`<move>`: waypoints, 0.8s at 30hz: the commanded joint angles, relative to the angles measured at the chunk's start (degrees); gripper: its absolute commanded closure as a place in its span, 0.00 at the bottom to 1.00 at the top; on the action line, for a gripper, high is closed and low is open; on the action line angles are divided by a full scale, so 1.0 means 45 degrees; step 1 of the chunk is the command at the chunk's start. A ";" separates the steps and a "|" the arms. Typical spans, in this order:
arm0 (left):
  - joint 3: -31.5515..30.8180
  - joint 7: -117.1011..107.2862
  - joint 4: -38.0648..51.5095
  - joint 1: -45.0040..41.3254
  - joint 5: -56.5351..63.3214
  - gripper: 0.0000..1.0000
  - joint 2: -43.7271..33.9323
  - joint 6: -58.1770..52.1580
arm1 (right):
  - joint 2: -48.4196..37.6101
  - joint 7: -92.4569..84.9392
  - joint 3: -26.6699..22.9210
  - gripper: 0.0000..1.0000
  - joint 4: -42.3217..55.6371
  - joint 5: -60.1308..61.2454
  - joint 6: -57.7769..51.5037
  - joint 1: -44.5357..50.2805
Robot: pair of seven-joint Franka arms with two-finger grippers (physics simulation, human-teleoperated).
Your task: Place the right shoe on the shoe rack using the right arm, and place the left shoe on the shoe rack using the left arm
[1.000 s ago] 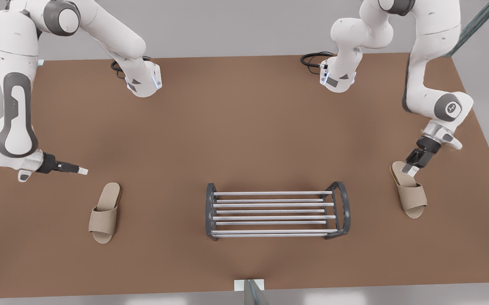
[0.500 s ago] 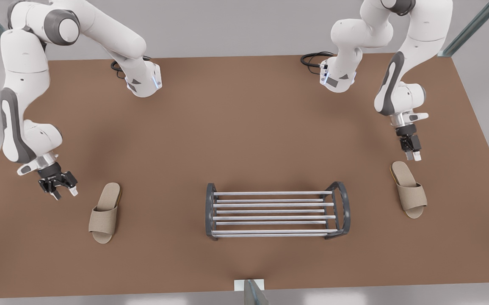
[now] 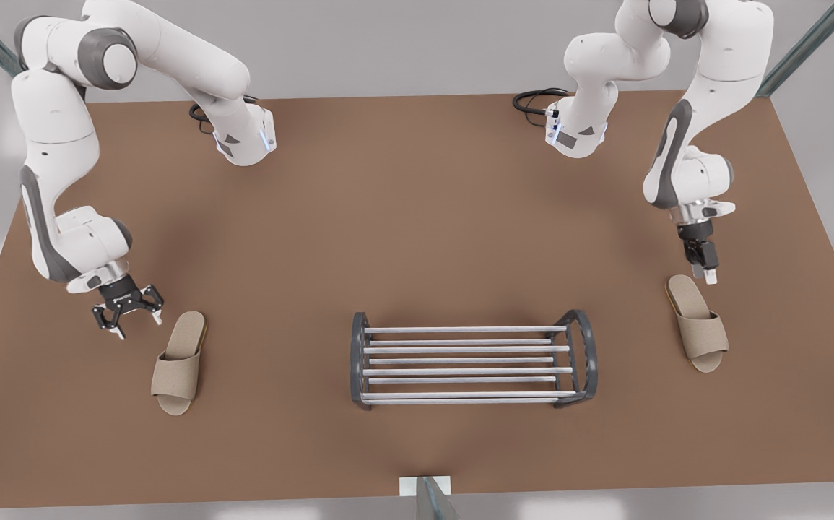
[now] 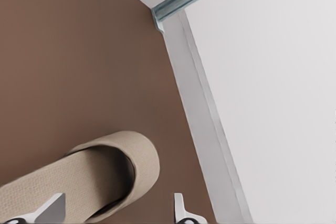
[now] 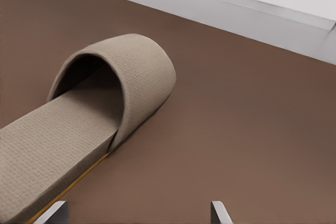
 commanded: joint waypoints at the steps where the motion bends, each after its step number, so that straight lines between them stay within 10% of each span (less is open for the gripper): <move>1: -0.0154 -0.3713 0.0293 0.0077 -0.2739 0.00 0.0172 0.0440 | -0.0022 -0.8454 0.0000 0.00 -0.0023 0.0444 0.0021 0.0034; 24: -0.1561 -0.4729 0.3828 0.1503 -0.2681 0.00 0.3610 0.0440 | -0.0042 -0.1267 0.0234 0.00 -0.0179 0.1518 -0.1111 0.0092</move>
